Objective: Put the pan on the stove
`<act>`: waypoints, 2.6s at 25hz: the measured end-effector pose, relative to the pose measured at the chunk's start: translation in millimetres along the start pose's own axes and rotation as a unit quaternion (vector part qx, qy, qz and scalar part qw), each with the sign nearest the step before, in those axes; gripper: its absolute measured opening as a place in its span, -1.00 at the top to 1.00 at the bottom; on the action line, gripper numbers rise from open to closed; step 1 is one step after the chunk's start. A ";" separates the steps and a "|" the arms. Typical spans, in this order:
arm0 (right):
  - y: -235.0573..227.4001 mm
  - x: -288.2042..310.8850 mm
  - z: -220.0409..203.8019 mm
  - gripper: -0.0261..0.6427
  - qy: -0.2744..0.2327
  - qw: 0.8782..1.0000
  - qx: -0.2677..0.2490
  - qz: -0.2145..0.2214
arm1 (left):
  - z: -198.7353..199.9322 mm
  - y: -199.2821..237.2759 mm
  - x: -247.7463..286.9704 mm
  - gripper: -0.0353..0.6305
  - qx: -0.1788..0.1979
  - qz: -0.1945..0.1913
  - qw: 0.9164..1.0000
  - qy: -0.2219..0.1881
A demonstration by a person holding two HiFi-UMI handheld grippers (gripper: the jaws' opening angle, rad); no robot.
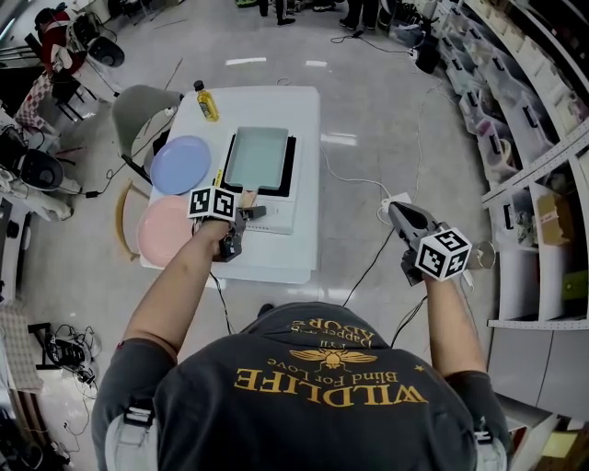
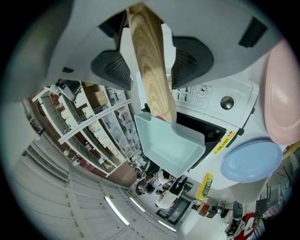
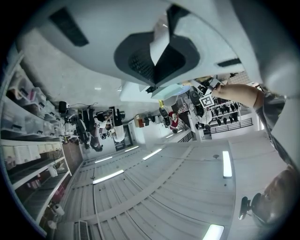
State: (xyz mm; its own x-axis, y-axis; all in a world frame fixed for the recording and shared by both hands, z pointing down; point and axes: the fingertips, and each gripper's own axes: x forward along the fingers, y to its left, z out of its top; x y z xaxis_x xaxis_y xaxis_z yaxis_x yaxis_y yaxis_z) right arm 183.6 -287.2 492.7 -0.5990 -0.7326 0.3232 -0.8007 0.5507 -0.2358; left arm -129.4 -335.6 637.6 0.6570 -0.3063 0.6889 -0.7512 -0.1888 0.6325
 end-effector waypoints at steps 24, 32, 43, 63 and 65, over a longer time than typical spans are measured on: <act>2.7 -26.7 54.1 0.92 -0.061 0.998 -0.028 -0.006 | 76.6 -118.0 -160.9 0.12 0.187 -0.006 0.925 -0.332; 16.2 -46.4 82.3 0.92 -0.088 0.994 -0.056 -0.021 | 75.9 -203.5 -176.2 0.57 0.297 -0.056 0.865 -0.400; 30.8 -53.1 98.1 0.92 -0.101 0.992 -0.077 -0.025 | 51.1 -249.5 -169.8 0.89 0.347 -0.138 0.836 -0.403; 31.8 -51.9 94.0 0.92 -0.096 0.993 -0.072 -0.016 | 51.4 -243.4 -164.0 0.89 0.359 -0.097 0.836 -0.403; 32.0 -52.4 95.5 0.92 -0.096 0.993 -0.074 -0.017 | 52.3 -244.5 -164.5 0.89 0.361 -0.096 0.836 -0.402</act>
State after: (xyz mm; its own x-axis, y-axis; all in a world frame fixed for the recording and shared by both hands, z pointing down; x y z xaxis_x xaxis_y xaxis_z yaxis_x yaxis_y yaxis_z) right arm 188.8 -269.4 380.8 -0.5735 -0.8063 0.1450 -0.8191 0.5671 -0.0865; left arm -57.1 -287.9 351.2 0.7331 -0.6787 -0.0443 -0.6699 -0.7318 0.1254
